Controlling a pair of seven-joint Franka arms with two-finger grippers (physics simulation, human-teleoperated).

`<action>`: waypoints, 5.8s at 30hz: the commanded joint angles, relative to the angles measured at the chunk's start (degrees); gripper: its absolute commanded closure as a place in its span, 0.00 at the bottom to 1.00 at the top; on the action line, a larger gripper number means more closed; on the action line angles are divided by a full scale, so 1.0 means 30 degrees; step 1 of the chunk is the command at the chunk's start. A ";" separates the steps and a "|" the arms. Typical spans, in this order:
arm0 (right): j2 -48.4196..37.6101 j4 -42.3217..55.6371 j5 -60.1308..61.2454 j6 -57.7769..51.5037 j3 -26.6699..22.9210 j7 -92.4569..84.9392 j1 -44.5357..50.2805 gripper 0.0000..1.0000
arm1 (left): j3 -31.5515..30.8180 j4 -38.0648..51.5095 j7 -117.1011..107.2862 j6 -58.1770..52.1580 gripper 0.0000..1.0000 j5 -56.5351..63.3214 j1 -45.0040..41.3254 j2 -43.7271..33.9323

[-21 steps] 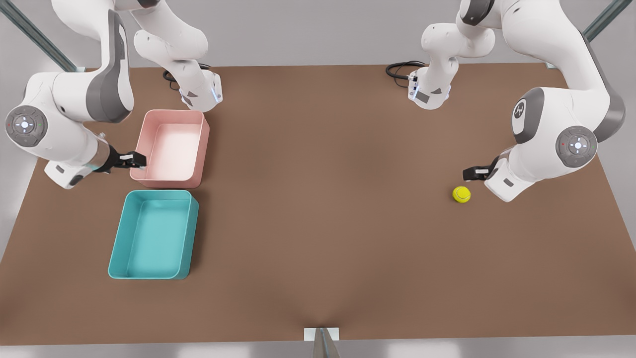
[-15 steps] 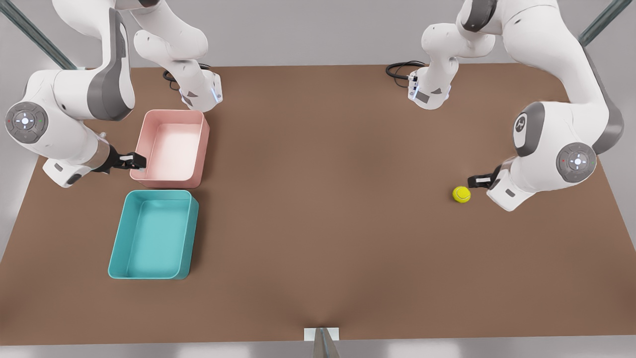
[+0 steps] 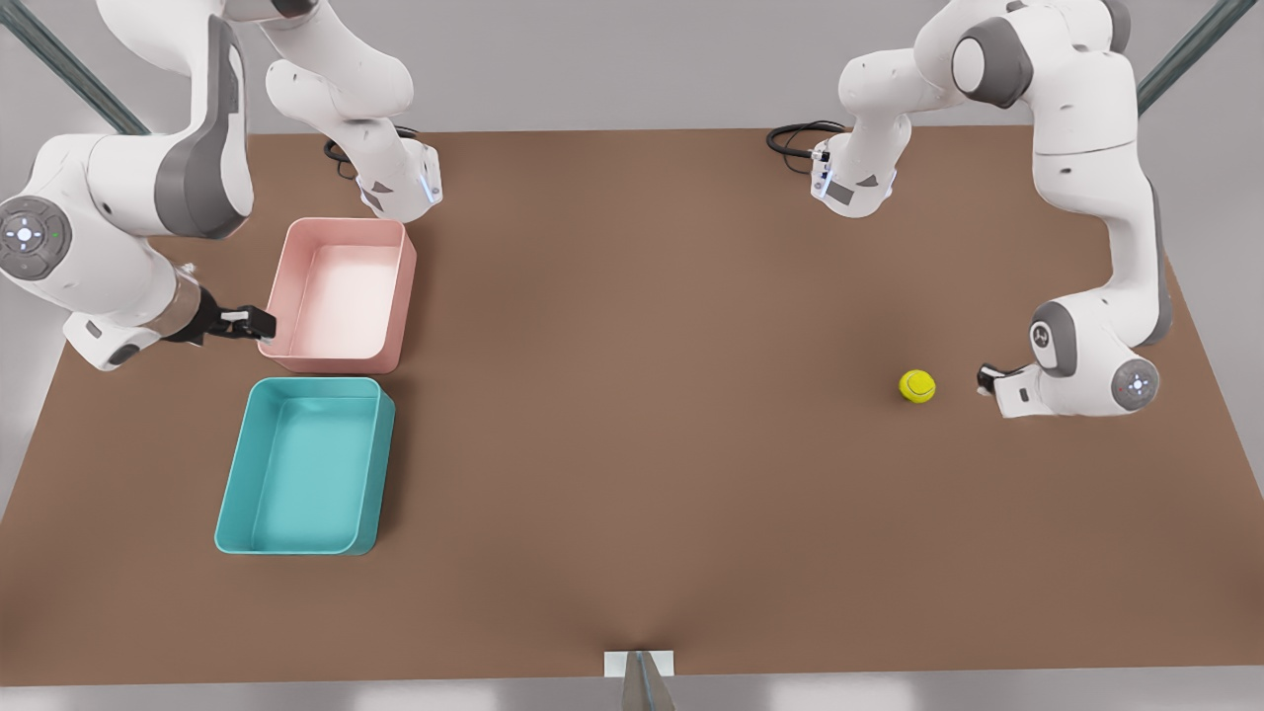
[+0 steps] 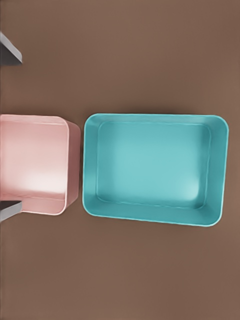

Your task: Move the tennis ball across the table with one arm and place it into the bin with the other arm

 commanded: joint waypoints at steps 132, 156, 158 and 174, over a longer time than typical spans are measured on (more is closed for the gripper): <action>1.8600 0.7065 0.2567 2.0869 -0.1646 2.2678 1.5085 0.35 | -0.4244 1.2202 -2.2564 -1.4109 0.00 -0.0044 -0.4479 -0.1836; 0.9868 0.1616 0.0751 0.9091 -0.6920 -1.0780 0.5505 0.00 | -0.4244 1.2202 -2.2564 -1.4109 0.00 -0.0044 -0.4450 -0.1573; 0.9839 0.1703 0.0868 0.8975 -0.6920 -1.0692 0.5505 0.00 | -0.4244 1.2202 -2.2564 -1.4139 0.00 -0.0044 -0.4450 -0.1573; 0.1256 0.1469 0.1571 -0.1045 -0.1793 -0.0030 0.2956 0.00 | -0.4244 1.2202 -2.2564 -1.4139 0.00 -0.0044 -0.4450 -0.1426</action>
